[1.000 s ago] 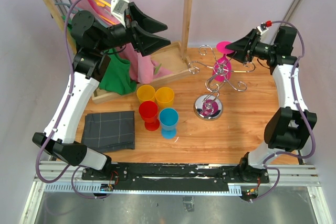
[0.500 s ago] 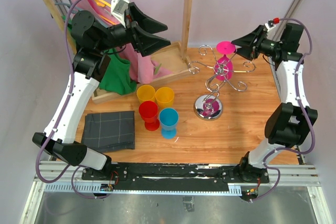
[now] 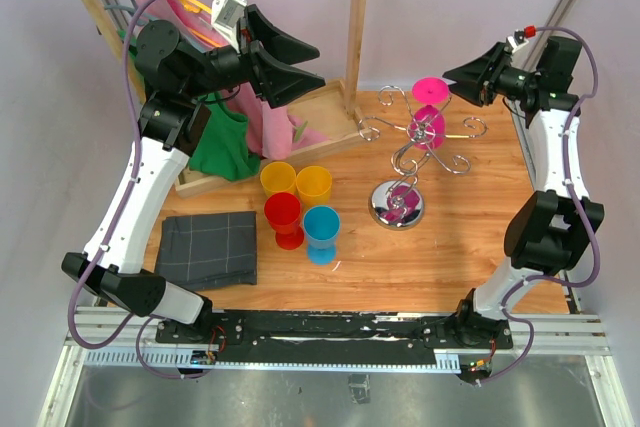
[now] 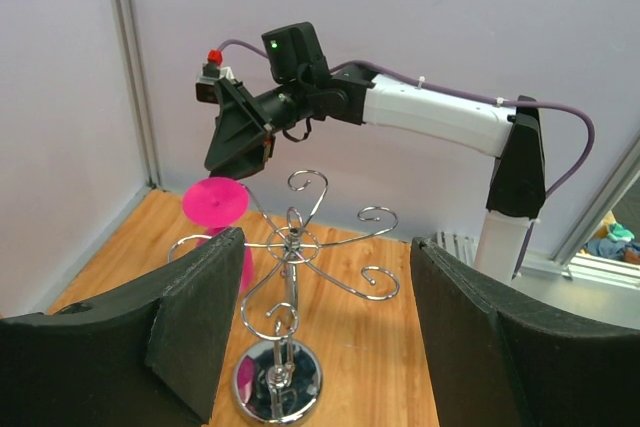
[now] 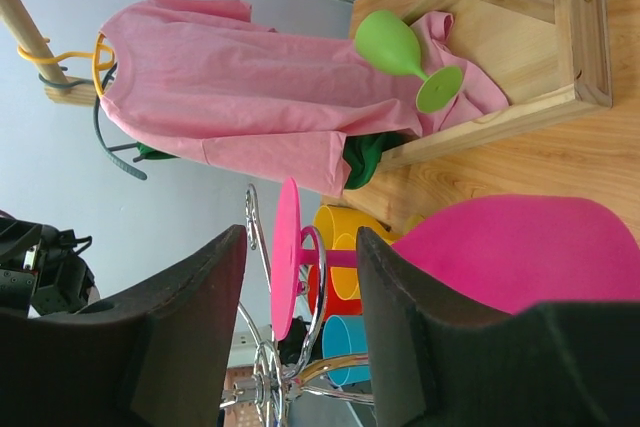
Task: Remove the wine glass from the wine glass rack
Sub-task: Pick up the wine glass from the wine rack.
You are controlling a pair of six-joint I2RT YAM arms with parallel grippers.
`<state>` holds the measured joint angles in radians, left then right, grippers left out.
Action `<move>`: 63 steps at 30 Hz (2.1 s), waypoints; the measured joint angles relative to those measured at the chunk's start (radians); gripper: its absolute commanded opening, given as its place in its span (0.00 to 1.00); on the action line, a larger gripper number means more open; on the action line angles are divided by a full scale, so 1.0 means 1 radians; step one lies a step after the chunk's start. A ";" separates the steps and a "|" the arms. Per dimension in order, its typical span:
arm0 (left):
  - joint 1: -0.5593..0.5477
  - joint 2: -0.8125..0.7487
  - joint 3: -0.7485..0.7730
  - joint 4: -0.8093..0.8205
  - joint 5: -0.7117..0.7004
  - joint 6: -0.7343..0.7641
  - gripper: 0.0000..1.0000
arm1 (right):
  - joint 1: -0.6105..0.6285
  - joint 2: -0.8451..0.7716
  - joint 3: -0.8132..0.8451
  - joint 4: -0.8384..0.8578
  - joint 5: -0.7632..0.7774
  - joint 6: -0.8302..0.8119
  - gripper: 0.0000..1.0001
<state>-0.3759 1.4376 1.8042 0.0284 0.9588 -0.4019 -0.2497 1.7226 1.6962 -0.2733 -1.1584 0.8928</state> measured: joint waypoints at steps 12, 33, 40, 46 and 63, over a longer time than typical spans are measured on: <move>-0.001 0.000 0.000 0.000 0.001 0.000 0.72 | 0.000 0.000 0.001 0.043 -0.001 0.030 0.37; -0.007 0.000 0.000 -0.001 0.003 0.000 0.72 | 0.000 0.000 0.000 0.061 -0.012 0.048 0.34; -0.007 0.000 0.000 -0.001 0.003 0.000 0.72 | 0.000 0.000 -0.007 0.061 -0.021 0.048 0.33; -0.007 0.000 0.000 -0.001 0.003 0.000 0.72 | 0.002 0.000 -0.007 0.061 -0.022 0.048 0.30; -0.007 0.000 0.000 -0.001 0.003 0.000 0.72 | 0.016 0.000 -0.007 0.061 -0.032 0.048 0.23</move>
<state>-0.3832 1.4376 1.8042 0.0277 0.9623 -0.4015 -0.2340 1.7226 1.6890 -0.2123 -1.1900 0.9413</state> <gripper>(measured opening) 0.720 0.248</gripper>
